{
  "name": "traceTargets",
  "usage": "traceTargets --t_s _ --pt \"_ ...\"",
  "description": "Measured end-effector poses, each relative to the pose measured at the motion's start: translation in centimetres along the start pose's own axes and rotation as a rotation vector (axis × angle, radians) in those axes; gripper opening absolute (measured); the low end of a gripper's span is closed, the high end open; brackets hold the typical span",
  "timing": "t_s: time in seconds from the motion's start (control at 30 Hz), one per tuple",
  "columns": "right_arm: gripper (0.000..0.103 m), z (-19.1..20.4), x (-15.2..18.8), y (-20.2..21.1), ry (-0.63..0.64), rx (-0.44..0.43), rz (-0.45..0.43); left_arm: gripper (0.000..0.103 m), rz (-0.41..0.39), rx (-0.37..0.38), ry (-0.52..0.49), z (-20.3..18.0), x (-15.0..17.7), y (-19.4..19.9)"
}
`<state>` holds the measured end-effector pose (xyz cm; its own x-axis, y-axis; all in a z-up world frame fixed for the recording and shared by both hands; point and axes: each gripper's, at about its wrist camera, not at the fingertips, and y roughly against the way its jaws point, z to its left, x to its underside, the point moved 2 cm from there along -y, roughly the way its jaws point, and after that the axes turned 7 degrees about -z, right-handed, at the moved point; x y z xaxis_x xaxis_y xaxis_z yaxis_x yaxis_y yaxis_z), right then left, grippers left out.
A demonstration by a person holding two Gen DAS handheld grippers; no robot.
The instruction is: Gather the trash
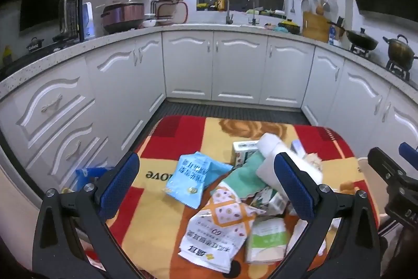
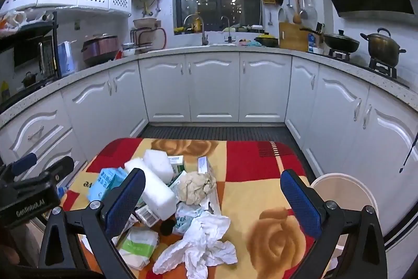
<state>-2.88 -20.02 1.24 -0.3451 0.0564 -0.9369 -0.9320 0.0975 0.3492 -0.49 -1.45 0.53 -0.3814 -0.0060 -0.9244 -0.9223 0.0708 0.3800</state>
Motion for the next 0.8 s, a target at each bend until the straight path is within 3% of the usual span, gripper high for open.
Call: traceTargets --t_s 0.23,0.8 --pt "0.102 -0.8 -0.6 -0.3 -0.021 0.016 -0.016 0.103 -0.041 0.024 0.002 -0.9 -0.7 0.5" --pt "0.102 -0.8 -1.0 0.1 -0.007 0.041 -0.042 0.103 -0.055 0.064 0.003 -1.6 -0.3 0.4"
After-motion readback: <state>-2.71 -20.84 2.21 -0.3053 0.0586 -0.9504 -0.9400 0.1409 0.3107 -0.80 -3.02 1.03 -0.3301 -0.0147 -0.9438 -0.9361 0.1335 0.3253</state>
